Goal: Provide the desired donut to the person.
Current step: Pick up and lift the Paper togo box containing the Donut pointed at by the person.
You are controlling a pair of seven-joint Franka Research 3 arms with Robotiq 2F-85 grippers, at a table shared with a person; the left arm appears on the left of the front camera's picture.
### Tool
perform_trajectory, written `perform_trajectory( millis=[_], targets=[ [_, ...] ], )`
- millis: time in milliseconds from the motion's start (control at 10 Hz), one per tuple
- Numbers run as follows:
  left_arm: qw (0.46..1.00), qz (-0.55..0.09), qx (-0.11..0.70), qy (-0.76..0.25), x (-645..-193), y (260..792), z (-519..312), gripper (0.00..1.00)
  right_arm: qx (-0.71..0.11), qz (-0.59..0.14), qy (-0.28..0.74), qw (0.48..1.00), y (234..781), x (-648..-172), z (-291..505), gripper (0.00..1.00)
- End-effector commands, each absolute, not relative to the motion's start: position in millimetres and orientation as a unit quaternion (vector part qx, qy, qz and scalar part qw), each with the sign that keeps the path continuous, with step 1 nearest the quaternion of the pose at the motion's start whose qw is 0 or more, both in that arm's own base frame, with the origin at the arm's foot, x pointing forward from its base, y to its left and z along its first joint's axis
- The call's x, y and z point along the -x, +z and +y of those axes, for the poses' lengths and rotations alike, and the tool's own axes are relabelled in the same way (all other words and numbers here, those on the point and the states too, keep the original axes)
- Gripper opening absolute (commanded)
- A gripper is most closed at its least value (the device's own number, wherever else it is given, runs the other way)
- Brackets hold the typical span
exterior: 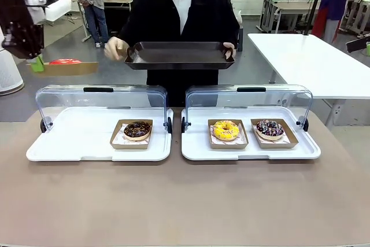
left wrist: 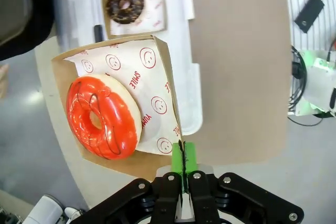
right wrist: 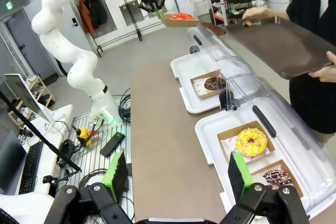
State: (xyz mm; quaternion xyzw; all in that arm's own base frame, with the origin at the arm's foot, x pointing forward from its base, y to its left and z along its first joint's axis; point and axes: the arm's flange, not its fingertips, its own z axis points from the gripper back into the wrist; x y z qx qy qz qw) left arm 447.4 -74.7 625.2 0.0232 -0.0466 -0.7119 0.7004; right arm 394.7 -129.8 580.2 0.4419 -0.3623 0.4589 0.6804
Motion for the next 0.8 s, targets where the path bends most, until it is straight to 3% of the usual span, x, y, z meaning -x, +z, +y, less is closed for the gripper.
perform_trajectory(
  millis=[0, 700],
  targets=[
    [0.718, -0.057, -0.027, -0.693, -470.8, 630.0, -82.1, 0.00, -0.445, -0.367, 0.459, 0.676, 581.7, -395.2, -128.4, 1.00],
    [0.709, -0.052, -0.026, -0.703, -472.5, 622.6, -79.3, 0.00, -0.445, -0.367, 0.459, 0.676, 581.7, -395.2, -128.4, 1.00]
  ],
)
